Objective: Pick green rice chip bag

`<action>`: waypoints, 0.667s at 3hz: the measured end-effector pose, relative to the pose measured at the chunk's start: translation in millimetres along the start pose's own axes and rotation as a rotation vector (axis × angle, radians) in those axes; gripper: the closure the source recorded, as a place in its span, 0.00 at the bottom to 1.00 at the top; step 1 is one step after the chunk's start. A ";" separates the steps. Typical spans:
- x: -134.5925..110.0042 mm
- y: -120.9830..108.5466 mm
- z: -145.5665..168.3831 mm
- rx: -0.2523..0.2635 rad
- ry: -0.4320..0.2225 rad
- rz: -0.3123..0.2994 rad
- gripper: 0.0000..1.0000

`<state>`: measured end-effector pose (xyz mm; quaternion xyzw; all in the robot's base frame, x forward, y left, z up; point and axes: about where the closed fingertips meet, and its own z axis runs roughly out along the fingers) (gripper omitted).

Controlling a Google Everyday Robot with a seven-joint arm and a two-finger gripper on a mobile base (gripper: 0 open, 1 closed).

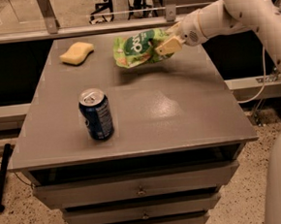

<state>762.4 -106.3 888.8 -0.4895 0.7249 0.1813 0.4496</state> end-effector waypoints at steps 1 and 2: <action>-37.5 8.2 -42.7 0.050 -0.073 -0.017 1.00; -37.5 8.3 -42.5 0.050 -0.073 -0.017 1.00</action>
Offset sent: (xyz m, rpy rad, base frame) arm -0.0186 -0.0043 0.0419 0.0423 -0.0580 -0.0158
